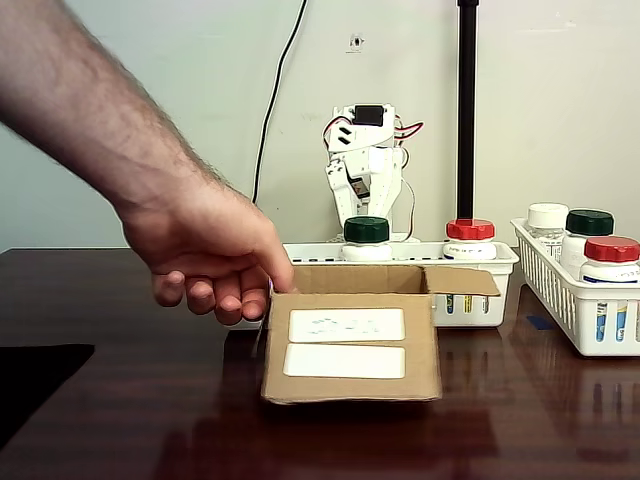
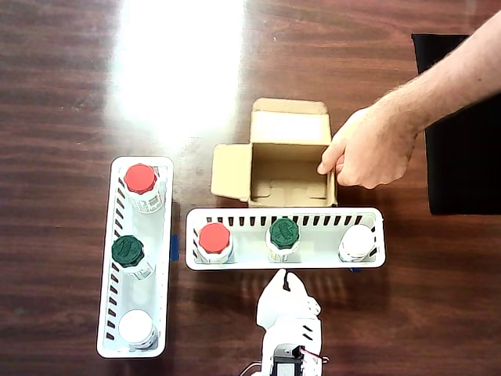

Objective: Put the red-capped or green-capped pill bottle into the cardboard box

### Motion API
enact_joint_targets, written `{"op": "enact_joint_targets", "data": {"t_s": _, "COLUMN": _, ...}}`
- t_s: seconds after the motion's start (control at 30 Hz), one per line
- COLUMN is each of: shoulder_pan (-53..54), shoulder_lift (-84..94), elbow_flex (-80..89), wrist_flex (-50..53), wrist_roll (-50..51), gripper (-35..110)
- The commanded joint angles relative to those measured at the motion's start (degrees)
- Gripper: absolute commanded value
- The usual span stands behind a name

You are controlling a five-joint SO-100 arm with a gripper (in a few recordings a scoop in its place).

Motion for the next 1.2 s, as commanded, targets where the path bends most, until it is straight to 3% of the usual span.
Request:
{"op": "enact_joint_targets", "data": {"t_s": 0.0, "shoulder_pan": 2.11, "shoulder_lift": 5.01, "elbow_flex": -0.62, "wrist_flex": -2.99, "wrist_roll": -0.53, "gripper": 1}}
{"op": "enact_joint_targets", "data": {"t_s": 0.27, "shoulder_pan": -0.35, "shoulder_lift": 3.78, "elbow_flex": -11.16, "wrist_flex": 5.54, "wrist_roll": -0.18, "gripper": 1}}
{"op": "enact_joint_targets", "data": {"t_s": 0.5, "shoulder_pan": -6.68, "shoulder_lift": -10.02, "elbow_flex": -27.33, "wrist_flex": 11.07, "wrist_roll": -3.25, "gripper": 6}}
{"op": "enact_joint_targets", "data": {"t_s": 0.87, "shoulder_pan": -8.44, "shoulder_lift": -35.24, "elbow_flex": -35.95, "wrist_flex": -4.39, "wrist_roll": -1.67, "gripper": 53}}
{"op": "enact_joint_targets", "data": {"t_s": 1.17, "shoulder_pan": -7.03, "shoulder_lift": -42.10, "elbow_flex": -39.46, "wrist_flex": -10.20, "wrist_roll": 0.62, "gripper": 57}}
